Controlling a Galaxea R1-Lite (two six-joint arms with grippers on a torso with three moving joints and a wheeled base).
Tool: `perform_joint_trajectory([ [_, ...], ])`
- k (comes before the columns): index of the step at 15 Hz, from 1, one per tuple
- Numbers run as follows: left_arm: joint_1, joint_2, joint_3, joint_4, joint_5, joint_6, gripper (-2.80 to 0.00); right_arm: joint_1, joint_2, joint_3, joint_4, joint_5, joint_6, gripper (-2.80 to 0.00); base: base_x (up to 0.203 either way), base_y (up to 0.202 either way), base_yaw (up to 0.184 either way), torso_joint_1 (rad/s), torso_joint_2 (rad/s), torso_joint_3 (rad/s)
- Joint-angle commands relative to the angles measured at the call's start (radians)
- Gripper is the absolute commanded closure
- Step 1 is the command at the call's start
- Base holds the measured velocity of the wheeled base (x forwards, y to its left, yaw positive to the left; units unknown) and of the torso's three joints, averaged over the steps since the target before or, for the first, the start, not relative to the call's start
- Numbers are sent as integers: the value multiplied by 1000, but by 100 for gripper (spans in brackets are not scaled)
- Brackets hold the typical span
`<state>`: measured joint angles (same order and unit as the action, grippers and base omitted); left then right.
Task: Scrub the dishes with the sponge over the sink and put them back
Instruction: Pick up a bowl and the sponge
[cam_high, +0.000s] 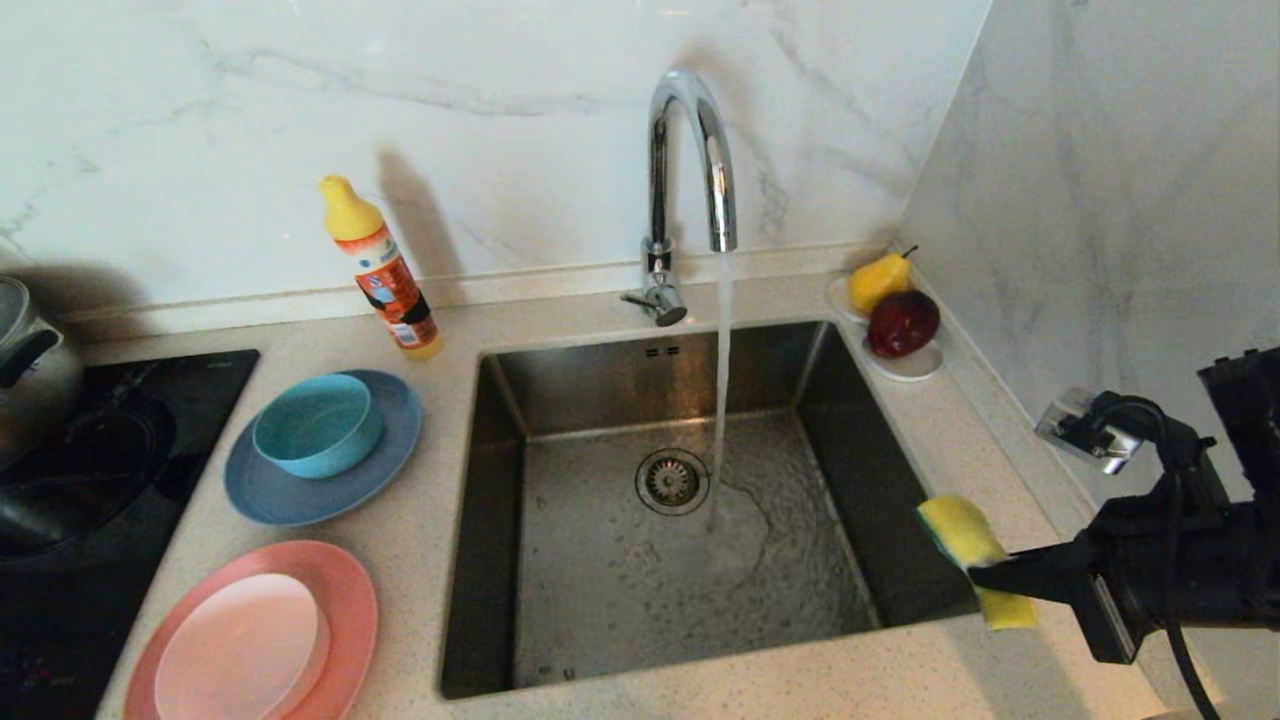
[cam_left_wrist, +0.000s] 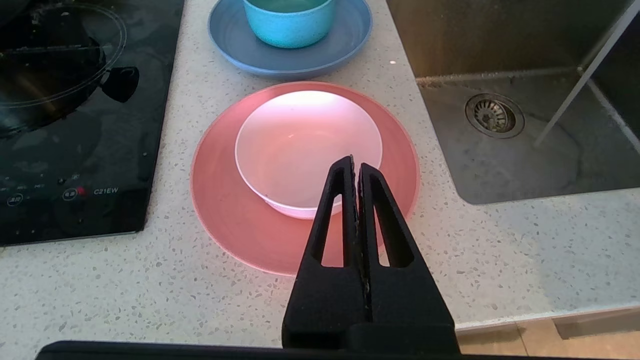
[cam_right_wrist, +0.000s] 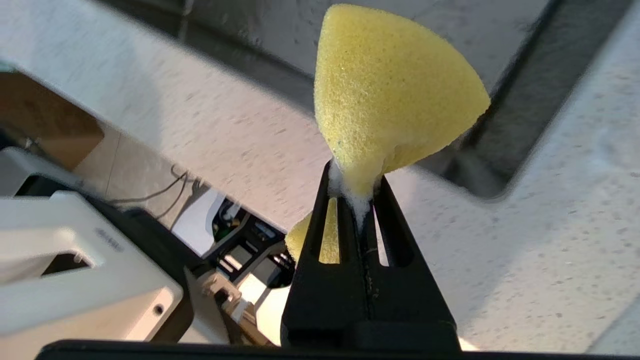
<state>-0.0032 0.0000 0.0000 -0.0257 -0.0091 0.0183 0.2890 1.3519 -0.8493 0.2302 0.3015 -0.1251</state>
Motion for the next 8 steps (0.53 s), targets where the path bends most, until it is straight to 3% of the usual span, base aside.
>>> perform_joint_trajectory([
  [1, 0, 2, 18, 0, -3, 11, 0, 10, -36, -2, 33, 1, -4, 0, 0, 0, 0, 0, 0, 0],
  [8, 0, 2, 18, 2, 1, 10, 0, 31, -74, 2, 144, 0, 7, 0, 0, 0, 0, 0, 0, 0],
])
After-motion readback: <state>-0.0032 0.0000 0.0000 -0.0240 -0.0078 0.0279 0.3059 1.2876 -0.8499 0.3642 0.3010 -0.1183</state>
